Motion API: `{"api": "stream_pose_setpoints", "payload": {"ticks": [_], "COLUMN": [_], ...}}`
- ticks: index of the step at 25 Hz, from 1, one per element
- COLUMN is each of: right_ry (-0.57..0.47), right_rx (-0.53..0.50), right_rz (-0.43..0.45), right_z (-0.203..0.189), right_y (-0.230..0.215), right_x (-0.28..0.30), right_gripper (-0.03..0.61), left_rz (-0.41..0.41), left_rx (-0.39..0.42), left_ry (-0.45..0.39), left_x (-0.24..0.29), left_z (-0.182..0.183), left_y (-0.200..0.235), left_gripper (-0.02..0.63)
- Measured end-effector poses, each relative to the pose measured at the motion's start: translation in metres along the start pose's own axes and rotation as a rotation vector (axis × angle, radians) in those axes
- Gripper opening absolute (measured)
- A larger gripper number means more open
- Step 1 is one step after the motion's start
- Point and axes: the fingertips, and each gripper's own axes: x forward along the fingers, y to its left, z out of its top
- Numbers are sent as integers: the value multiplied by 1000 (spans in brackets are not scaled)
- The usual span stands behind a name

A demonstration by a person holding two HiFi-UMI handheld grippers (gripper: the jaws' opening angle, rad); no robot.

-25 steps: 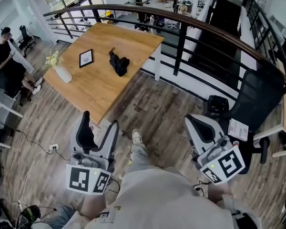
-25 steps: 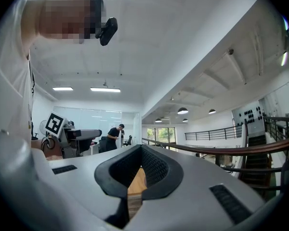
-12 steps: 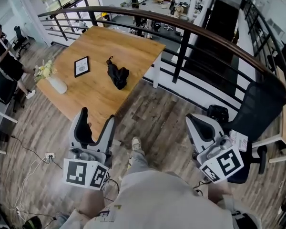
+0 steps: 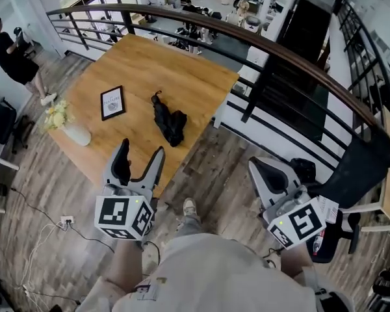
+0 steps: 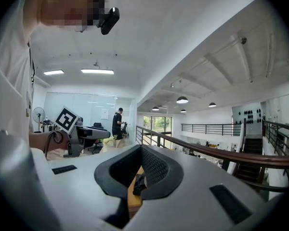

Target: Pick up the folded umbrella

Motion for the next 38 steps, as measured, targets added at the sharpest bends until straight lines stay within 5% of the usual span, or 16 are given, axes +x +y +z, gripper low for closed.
{"api": "stream_pose_setpoints", "payload": {"ticks": [16,23,30,38], "right_ry": [197,304,378,442], "right_rx": [37,75,126,151], "right_rz": [-10,-2,5,54], "right_z": [-62,-106,-143,-178], "right_y": [-42,-41,-45,-51], "right_x": [207,236,246,256], "right_gripper": [28,28,28,28], "left_rz": [-64,-50,61,39], "left_rx": [-165,-266,-353,-417], "left_ry": [266,355,435,582], "left_x": [182,210,225,255], "left_z": [-104,-160,-222,-280], "left_y": [124,139,158,139], "left_gripper": [354,354,353,353]}}
